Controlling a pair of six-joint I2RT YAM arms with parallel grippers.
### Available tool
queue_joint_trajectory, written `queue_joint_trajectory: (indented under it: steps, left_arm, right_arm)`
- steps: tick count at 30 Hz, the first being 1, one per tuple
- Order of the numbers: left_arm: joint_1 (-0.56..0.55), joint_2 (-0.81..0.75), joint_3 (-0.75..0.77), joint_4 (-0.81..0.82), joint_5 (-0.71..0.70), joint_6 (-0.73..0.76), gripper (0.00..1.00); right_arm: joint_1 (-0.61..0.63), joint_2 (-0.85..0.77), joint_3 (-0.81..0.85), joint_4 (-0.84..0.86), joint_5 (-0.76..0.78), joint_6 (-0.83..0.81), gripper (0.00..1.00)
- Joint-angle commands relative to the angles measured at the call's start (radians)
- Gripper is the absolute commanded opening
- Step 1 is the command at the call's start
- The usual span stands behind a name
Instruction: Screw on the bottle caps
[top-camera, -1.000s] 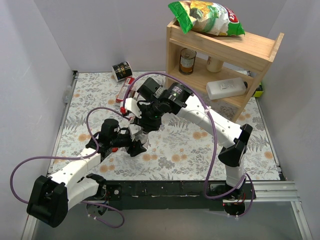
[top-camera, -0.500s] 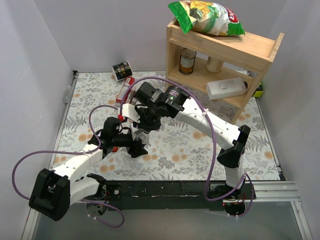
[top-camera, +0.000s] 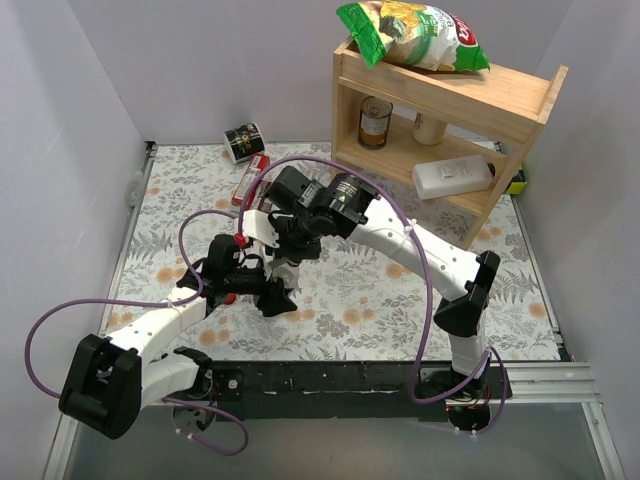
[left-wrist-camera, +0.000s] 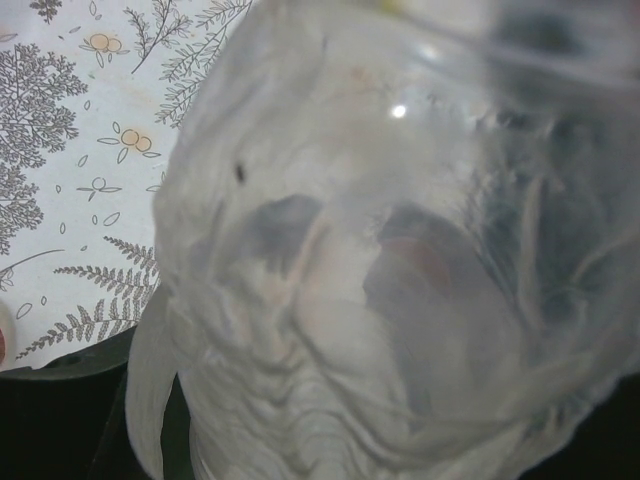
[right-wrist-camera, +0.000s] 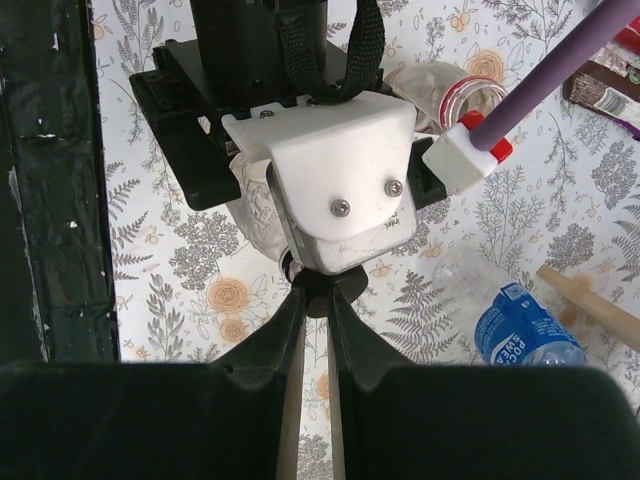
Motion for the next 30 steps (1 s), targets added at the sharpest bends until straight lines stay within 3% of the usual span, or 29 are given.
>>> queue_joint_trajectory:
  steps: [1, 13, 18, 24, 30]
  left_arm:
    - [0.002, -0.033, 0.041, 0.093, 0.056, 0.013, 0.00]
    - [0.003, -0.011, 0.027, 0.115, 0.079, 0.061, 0.00]
    - [0.003, -0.062, -0.014, 0.099, 0.116, 0.150, 0.00]
    - [0.003, -0.067, 0.007, 0.006, 0.151, 0.261, 0.00]
    - [0.003, -0.045, 0.040, -0.055, 0.183, 0.331, 0.00]
  right_arm:
    - [0.036, 0.015, 0.043, 0.000, -0.021, 0.012, 0.13]
    - [0.036, -0.136, 0.000, 0.102, 0.029, -0.034, 0.27]
    - [0.007, -0.258, -0.156, 0.182, 0.000, -0.104, 0.37]
    - [-0.064, -0.372, -0.315, 0.257, -0.098, -0.224, 0.51]
    - [-0.112, -0.424, -0.381, 0.221, -0.331, -0.446, 0.71]
